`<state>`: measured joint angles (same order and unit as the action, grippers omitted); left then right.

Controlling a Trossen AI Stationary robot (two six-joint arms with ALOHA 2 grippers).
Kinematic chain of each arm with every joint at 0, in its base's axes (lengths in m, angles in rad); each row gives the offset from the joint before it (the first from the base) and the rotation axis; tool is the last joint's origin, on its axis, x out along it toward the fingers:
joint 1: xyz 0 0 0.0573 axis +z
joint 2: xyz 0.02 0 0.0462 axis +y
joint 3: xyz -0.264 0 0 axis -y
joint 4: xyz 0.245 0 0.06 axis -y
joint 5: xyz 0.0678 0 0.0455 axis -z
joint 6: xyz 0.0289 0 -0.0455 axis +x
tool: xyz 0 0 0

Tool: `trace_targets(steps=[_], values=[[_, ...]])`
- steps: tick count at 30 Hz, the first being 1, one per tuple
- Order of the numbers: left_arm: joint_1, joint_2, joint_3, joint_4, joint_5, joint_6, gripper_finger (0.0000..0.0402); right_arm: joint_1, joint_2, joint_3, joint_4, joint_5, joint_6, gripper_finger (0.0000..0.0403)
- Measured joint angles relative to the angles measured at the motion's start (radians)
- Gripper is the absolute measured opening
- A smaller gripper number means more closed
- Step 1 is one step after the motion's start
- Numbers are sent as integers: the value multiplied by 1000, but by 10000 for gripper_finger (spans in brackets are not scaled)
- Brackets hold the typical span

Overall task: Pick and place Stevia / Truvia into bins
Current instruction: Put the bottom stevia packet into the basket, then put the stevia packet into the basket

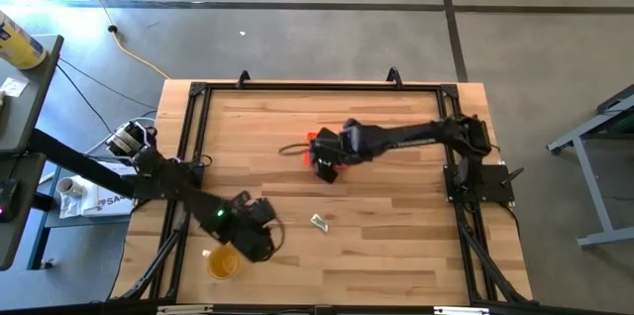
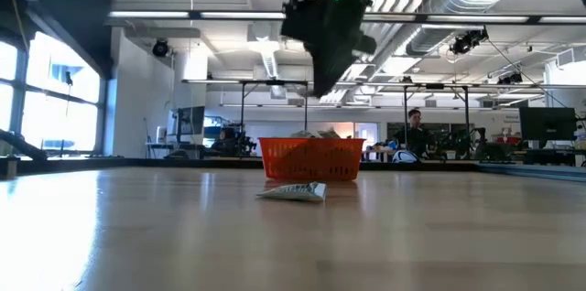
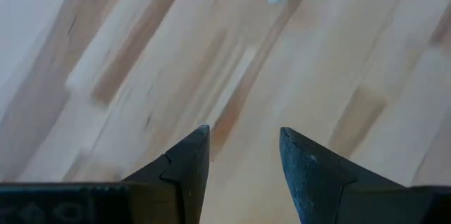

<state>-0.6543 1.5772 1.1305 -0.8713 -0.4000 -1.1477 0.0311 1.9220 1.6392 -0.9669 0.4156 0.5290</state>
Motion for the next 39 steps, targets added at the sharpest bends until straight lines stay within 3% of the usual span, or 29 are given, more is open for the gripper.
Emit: trace_targets(steps=[3, 7, 14, 19, 24, 27, 33, 39], values=[[73, 0, 0, 96, 15, 130, 204, -77, 10, -2, 2, -21, -30, 38], [166, 0, 0, 182, 74, 269, 204, -143, 5, 0, -1, -181, -14, 85], [284, 0, 0, 246, 213, 462, 204, -70, 6, 0, -61, -186, -13, 156], [345, 21, 1, 364, 305, 609, 204, 70, -23, 0, -240, -30, 96, 197], [353, 125, 2, 550, 318, 754, 205, 268, -58, 1, -492, 119, 319, 234], [352, 198, 1, 617, 353, 783, 212, 378, -76, 1, -607, 103, 514, 253], [353, 273, 1, 640, 357, 872, 268, 535, -96, -2, -603, 78, 782, 276], [354, 321, 3, 725, 332, 1018, 304, 590, -90, -2, -603, 53, 859, 279]])
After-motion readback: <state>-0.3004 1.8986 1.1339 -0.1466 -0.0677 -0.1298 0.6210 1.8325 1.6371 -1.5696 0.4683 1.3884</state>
